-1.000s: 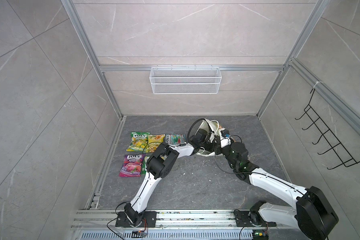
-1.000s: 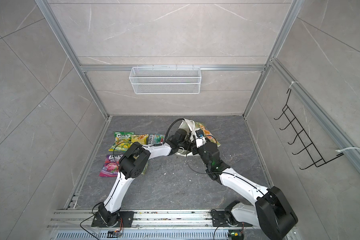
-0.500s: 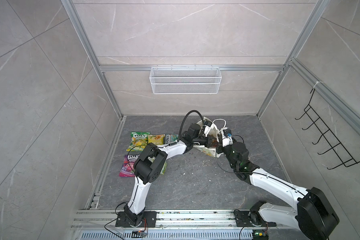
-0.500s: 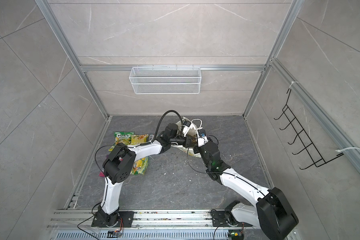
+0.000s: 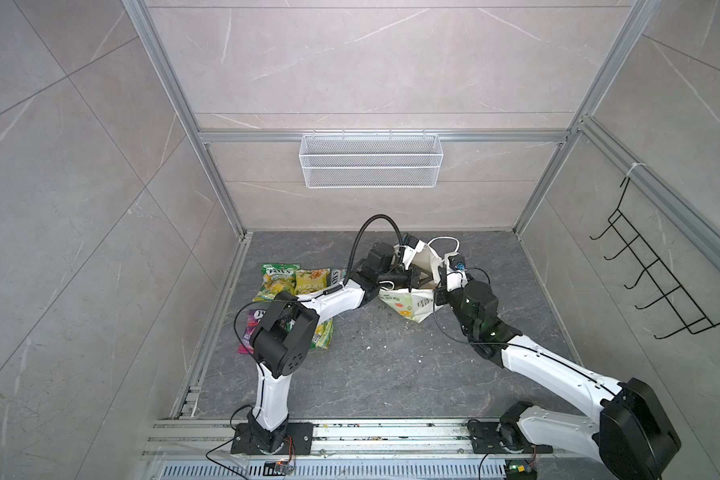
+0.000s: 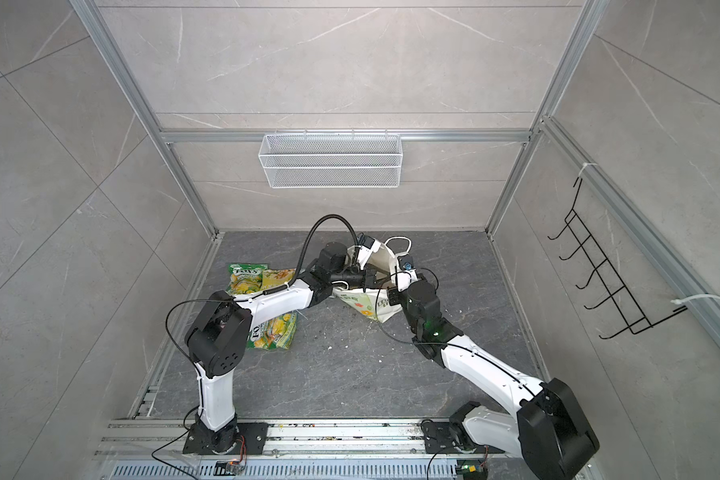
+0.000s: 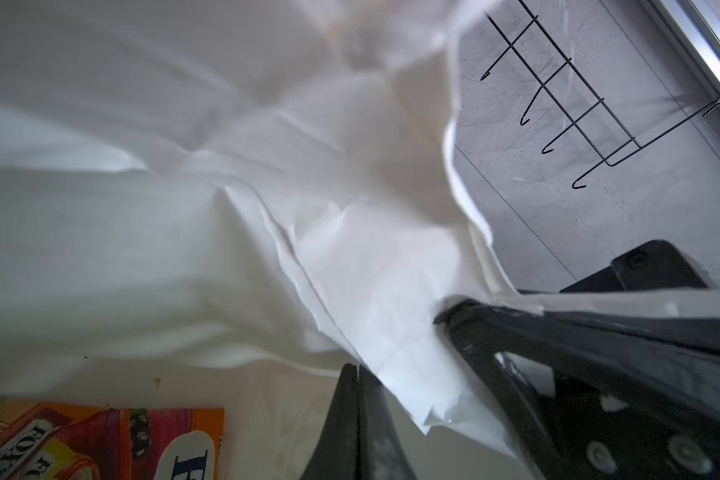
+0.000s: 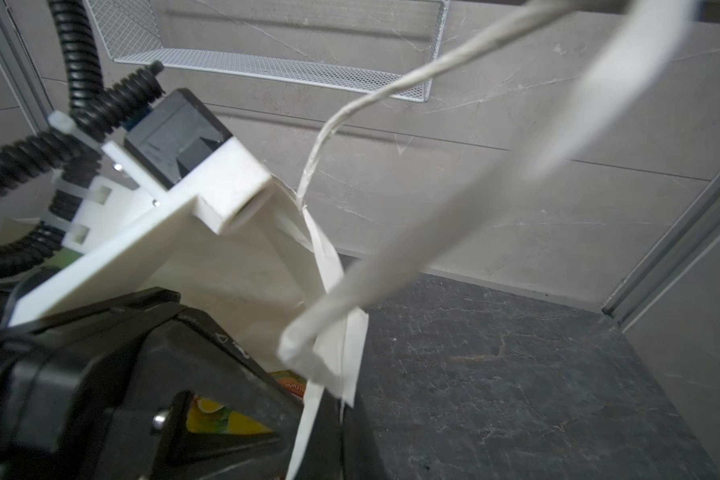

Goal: Take the snacks out of the paper bag

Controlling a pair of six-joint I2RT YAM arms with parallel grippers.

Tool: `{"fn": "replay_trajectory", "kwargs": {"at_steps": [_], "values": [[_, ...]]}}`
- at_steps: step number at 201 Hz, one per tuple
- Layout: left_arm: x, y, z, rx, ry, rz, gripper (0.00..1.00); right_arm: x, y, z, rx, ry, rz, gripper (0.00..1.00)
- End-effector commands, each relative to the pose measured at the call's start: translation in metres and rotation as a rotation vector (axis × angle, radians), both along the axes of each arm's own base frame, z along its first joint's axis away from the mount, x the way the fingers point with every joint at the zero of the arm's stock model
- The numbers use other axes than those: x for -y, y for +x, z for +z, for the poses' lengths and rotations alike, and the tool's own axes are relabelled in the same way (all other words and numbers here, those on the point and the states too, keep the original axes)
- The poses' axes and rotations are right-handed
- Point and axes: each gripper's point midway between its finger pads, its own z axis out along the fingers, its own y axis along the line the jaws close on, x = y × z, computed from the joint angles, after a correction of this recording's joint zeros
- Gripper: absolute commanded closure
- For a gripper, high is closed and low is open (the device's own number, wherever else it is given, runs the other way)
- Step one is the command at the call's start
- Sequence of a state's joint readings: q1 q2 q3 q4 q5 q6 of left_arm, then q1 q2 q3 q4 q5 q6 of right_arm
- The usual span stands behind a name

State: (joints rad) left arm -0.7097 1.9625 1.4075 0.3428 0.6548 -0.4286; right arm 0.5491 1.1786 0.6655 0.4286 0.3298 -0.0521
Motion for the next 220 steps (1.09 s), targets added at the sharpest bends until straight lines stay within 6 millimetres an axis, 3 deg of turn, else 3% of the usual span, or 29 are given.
{"fn": "replay_trajectory", "kwargs": {"at_steps": [1,25,62,92,138,166,188,205,220], "values": [[-0.015,0.002,0.064,0.135,-0.087,0.013,0.75,0.012,-0.001,0.009,-0.032,-0.049,-0.034,1.00],[-0.021,-0.002,0.084,0.193,-0.095,0.020,0.48,0.005,-0.003,0.019,-0.039,-0.075,0.016,1.00],[-0.042,-0.007,0.119,0.306,-0.106,0.094,0.36,0.016,0.004,0.023,-0.041,-0.124,-0.047,1.00],[-0.063,-0.011,0.146,0.397,-0.154,0.167,0.37,0.026,0.015,0.014,-0.071,-0.133,-0.098,1.00],[-0.076,-0.022,0.168,0.466,-0.146,0.180,0.36,0.012,0.019,0.010,-0.086,-0.149,-0.035,1.00],[-0.105,-0.018,0.176,0.529,-0.073,0.273,0.33,0.000,0.022,0.028,-0.063,-0.324,0.079,1.00],[-0.139,-0.001,0.176,0.517,-0.014,0.329,0.33,-0.014,0.020,0.039,-0.049,-0.438,0.249,1.00],[-0.167,0.009,0.184,0.489,-0.033,0.330,0.32,-0.012,0.017,0.055,-0.063,-0.441,0.330,1.00],[-0.178,0.006,0.187,0.525,0.023,0.325,0.31,-0.017,0.005,0.067,-0.069,-0.448,0.437,1.00]]}}
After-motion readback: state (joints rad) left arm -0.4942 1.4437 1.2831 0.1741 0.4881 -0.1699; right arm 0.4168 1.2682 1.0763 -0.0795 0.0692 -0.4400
